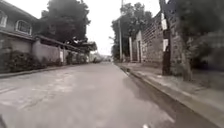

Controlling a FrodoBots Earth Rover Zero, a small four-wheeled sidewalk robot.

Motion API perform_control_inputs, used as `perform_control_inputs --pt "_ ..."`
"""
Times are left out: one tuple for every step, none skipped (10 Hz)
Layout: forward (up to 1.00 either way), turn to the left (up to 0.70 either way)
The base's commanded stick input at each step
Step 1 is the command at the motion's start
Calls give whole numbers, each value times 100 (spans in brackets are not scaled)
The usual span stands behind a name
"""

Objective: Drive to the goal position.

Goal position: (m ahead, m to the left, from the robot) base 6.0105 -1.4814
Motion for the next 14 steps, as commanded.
perform_control_inputs --pt "100 -4" --pt "100 -4" --pt "100 -3" --pt "100 -3" --pt "100 -3" --pt "100 -3" --pt "100 -3" --pt "100 -3" --pt "100 -3" --pt "100 -3" --pt "100 -3" --pt "100 -3" --pt "100 -3" --pt "100 -3"
